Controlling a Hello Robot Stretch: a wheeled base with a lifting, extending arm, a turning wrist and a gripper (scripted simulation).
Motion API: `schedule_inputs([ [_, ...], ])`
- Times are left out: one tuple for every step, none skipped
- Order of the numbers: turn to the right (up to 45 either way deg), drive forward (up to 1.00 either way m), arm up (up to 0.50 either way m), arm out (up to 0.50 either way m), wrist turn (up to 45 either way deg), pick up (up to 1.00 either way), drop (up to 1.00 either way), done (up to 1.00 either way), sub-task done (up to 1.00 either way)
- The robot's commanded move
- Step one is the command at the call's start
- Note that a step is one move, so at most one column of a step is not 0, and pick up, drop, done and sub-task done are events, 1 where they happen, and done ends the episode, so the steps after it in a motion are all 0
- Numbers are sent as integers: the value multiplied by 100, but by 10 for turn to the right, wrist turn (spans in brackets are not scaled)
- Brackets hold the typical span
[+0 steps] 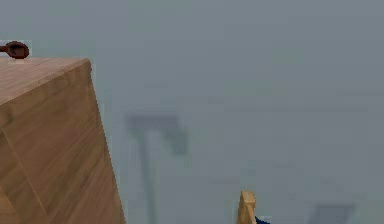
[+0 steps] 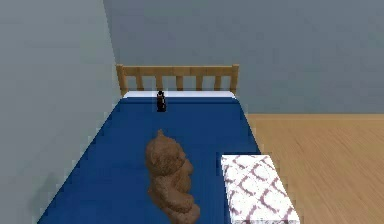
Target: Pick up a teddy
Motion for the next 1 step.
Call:
schedule_inputs([
  [0, 0, 50, 0, 0, 0, 0, 0, 0],
])
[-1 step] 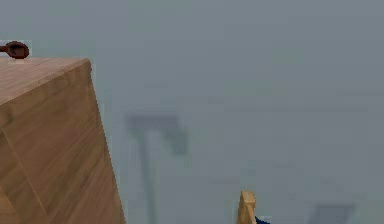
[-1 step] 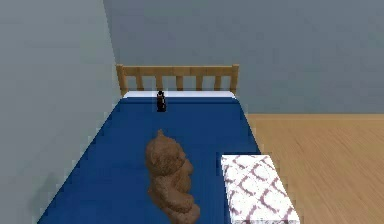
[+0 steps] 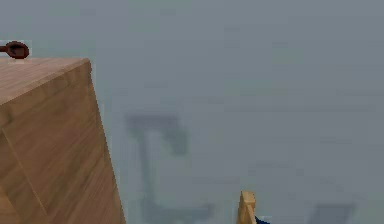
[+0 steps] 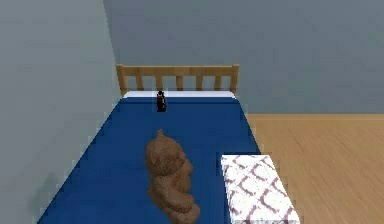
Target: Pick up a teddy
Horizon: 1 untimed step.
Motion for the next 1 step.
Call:
schedule_inputs([
  [0, 0, 6, 0, 0, 0, 0, 0, 0],
])
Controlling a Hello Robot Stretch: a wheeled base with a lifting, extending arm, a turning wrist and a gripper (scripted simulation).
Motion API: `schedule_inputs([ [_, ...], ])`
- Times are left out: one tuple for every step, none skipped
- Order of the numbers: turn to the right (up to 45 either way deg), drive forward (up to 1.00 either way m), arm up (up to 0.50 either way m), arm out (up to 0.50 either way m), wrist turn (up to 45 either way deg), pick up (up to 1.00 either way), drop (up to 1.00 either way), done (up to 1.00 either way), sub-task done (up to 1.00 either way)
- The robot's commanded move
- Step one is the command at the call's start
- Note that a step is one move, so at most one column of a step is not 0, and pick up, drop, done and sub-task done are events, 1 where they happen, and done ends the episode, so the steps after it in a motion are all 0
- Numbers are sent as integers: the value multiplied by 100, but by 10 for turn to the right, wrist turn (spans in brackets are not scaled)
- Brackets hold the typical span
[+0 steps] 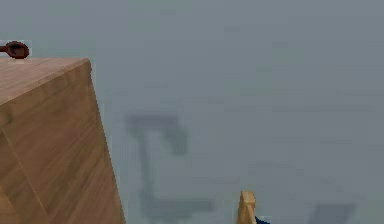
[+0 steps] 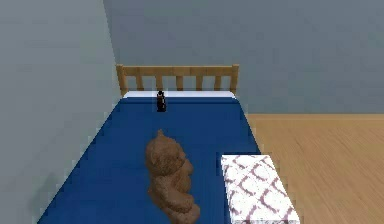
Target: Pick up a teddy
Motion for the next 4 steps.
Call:
schedule_inputs([
  [0, 0, 0, 22, 0, 0, 0, 0, 0],
  [0, 0, 0, 0, 450, 0, 0, 0, 0],
  [0, 0, 0, 0, 450, 0, 0, 0, 0],
  [0, 0, 0, 0, 450, 0, 0, 0, 0],
])
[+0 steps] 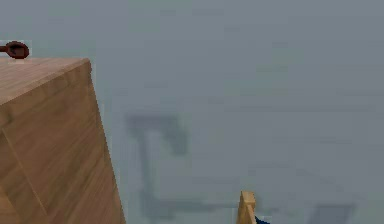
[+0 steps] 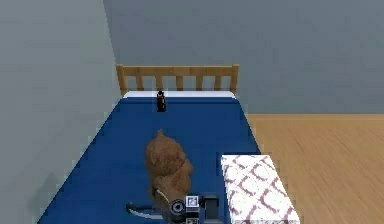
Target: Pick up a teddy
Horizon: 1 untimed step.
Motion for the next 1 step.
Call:
schedule_inputs([
  [0, 0, 0, 0, 450, 0, 0, 0, 0],
])
